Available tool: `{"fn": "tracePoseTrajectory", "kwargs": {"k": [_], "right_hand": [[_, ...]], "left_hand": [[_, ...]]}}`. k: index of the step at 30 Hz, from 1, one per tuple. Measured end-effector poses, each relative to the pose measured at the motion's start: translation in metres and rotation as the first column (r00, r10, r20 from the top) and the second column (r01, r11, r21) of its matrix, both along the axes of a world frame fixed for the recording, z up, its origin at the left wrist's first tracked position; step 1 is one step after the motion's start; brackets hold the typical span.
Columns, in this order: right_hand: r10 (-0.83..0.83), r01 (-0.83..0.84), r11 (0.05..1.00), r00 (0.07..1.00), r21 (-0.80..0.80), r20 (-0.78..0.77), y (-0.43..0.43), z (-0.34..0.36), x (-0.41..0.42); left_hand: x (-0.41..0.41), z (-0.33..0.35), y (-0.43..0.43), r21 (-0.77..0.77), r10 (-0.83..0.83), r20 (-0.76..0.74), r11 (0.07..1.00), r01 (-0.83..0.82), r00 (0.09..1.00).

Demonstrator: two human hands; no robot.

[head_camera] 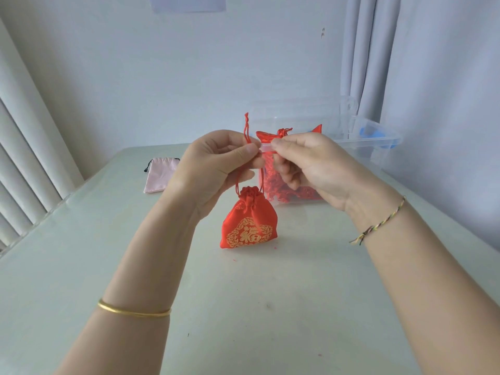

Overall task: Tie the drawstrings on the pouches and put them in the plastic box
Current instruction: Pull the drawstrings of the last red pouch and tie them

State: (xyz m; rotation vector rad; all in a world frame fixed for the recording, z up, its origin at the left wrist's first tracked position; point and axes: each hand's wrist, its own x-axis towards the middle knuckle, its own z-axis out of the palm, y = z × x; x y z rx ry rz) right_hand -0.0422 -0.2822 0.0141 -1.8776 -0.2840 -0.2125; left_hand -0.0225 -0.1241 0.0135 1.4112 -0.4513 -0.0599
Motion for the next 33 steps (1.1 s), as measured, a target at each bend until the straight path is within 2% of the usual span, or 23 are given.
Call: {"fn": "tracePoseTrajectory", "kwargs": {"k": [2,5,7,9,11,14,17,20,23,27,30,33], "right_hand": [[0.076,-0.078,0.997,0.995,-0.027,-0.06,-0.001,0.001,-0.002],[0.117,-0.139,0.982,0.978,-0.125,-0.171,-0.002,0.002,-0.006],[0.041,-0.073,0.979,0.985,-0.189,-0.167,-0.002,0.0,-0.004],[-0.104,0.094,0.972,0.994,-0.216,-0.036,0.0,-0.005,0.003],[-0.122,0.123,0.991,0.992,-0.057,0.016,0.004,-0.009,0.009],[0.084,-0.065,0.976,0.993,0.207,-0.087,0.01,-0.015,0.011],[0.162,-0.127,0.957,0.98,0.26,-0.116,0.01,-0.018,0.012],[0.216,-0.146,0.926,0.961,0.348,-0.173,0.006,-0.017,0.013],[0.3,-0.199,0.897,0.93,0.396,-0.213,0.005,-0.017,0.013],[0.361,-0.257,0.889,0.902,0.379,-0.235,0.004,-0.017,0.012],[0.378,-0.268,0.889,0.888,0.37,-0.263,0.003,-0.016,0.012],[0.353,-0.214,0.876,0.895,0.432,-0.273,0.002,-0.017,0.014]], "left_hand": [[0.001,0.0,0.001,-0.039,0.004,0.015,0.999,-0.003,1.0],[0.001,-0.001,0.0,-0.012,0.009,0.067,1.0,-0.008,0.998],[0.001,-0.001,0.0,0.053,0.011,0.126,0.998,-0.017,0.992],[0.0,-0.001,0.0,0.105,-0.02,0.188,0.994,0.0,0.982],[-0.001,-0.001,0.0,0.127,-0.078,0.239,0.991,0.048,0.968],[-0.003,-0.001,-0.002,0.231,-0.12,0.346,0.972,0.039,0.931],[-0.003,-0.001,-0.004,0.377,-0.049,0.508,0.91,-0.171,0.86],[-0.003,-0.005,-0.006,0.429,-0.022,0.667,0.828,-0.361,0.744],[-0.002,-0.009,-0.007,0.378,-0.001,0.761,0.813,-0.443,0.649],[0.0,-0.01,-0.008,0.277,0.08,0.81,0.822,-0.498,0.581],[0.003,-0.012,-0.01,0.236,0.132,0.786,0.839,-0.491,0.604],[0.006,-0.013,-0.01,0.195,0.197,0.744,0.85,-0.49,0.639]]}}
